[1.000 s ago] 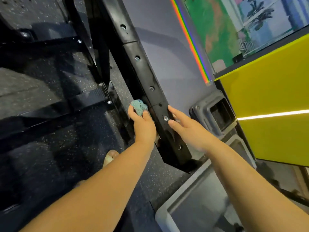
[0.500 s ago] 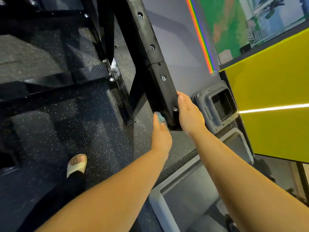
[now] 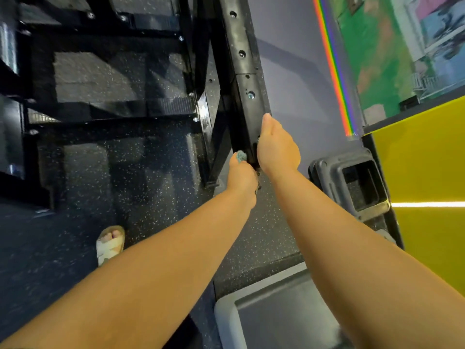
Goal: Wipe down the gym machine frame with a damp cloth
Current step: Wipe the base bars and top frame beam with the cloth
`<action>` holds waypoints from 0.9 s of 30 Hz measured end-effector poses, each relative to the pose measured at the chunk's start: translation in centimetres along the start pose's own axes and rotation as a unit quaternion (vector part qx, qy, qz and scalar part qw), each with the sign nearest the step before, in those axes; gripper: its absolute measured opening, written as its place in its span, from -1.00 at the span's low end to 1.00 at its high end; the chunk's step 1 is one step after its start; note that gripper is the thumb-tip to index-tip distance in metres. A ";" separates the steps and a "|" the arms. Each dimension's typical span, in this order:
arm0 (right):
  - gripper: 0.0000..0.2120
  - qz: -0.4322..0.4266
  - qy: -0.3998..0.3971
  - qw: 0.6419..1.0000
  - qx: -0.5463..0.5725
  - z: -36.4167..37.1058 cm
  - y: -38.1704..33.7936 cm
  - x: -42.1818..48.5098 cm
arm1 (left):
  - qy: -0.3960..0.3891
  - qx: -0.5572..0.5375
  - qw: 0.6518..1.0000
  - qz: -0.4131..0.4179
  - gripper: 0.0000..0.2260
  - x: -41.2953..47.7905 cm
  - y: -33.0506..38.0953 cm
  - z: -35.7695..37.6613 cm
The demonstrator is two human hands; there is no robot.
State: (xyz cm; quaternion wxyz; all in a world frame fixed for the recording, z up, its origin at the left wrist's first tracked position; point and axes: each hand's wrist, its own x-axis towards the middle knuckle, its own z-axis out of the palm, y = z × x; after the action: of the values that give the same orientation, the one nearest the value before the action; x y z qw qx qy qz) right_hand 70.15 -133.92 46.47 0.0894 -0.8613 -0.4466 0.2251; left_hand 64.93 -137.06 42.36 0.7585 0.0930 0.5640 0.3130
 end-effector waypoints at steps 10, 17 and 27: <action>-0.61 0.011 -0.101 0.995 -0.007 -1.3 0.0 -1.0 | -0.087 0.041 0.995 0.008 -0.67 -5.6 5.7 -2.9; -0.65 -0.075 -0.267 0.934 0.227 0.8 -11.3 -11.9 | 0.033 0.055 0.997 0.043 -0.72 -11.0 10.8 -13.3; -0.51 -0.142 -0.457 0.834 0.274 7.3 -27.5 -27.7 | 0.146 -0.002 0.987 0.062 -0.87 -23.3 20.3 -37.6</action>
State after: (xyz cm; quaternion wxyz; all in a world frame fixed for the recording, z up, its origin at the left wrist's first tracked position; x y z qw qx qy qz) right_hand 32.80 -140.61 58.29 0.1384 -0.5274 -0.4742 0.6913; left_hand 19.19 -142.55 57.94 0.6470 0.0795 0.6615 0.3708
